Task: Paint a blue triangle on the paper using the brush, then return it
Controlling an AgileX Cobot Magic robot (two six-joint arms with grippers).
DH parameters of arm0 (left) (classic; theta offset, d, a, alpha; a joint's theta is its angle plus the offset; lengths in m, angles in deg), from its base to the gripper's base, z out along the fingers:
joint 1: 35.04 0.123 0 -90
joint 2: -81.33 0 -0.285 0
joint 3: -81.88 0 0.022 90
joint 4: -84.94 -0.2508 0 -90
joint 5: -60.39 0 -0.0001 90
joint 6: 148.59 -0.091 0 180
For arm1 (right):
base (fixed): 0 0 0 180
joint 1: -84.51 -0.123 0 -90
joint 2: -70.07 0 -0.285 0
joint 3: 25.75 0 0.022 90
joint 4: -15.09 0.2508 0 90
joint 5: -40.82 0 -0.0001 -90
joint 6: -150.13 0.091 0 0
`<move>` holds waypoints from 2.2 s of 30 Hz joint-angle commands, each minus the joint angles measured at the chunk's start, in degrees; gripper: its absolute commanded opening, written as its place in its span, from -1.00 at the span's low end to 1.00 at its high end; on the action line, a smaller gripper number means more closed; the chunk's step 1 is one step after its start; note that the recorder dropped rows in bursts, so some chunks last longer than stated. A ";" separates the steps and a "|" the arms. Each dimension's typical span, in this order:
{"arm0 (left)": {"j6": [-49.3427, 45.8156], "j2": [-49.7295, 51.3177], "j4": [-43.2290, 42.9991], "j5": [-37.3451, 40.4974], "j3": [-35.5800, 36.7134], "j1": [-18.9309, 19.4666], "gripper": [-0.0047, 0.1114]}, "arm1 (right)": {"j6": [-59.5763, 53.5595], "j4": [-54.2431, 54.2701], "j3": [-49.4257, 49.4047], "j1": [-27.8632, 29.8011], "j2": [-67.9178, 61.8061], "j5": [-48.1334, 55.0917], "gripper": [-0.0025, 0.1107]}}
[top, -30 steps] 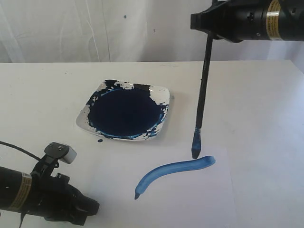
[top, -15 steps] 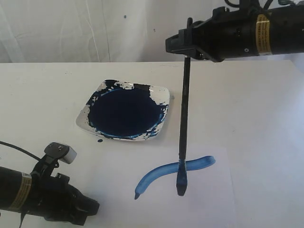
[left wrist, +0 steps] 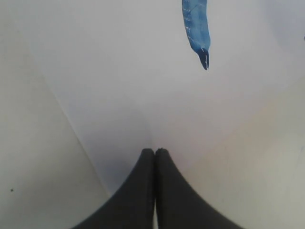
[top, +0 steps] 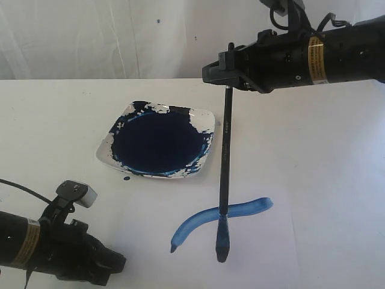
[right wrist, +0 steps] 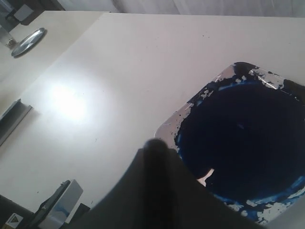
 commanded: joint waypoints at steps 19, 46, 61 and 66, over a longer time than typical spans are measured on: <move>-0.12 -0.01 -0.91 1.68 0.22 -0.47 -0.92 | 3.28 -2.27 -0.03 0.14 0.17 -0.69 -0.96; -0.12 -0.01 -0.91 1.68 0.22 -0.47 -0.92 | 0.66 -2.27 -0.03 2.64 0.17 3.60 -0.96; -0.12 -0.01 -0.91 1.68 0.22 -0.47 -0.92 | -8.58 -2.27 -1.47 4.83 1.65 0.97 -0.96; -0.12 -0.01 -0.91 1.68 0.22 -0.47 -0.92 | -13.45 1.38 -5.72 4.83 5.64 6.20 -0.96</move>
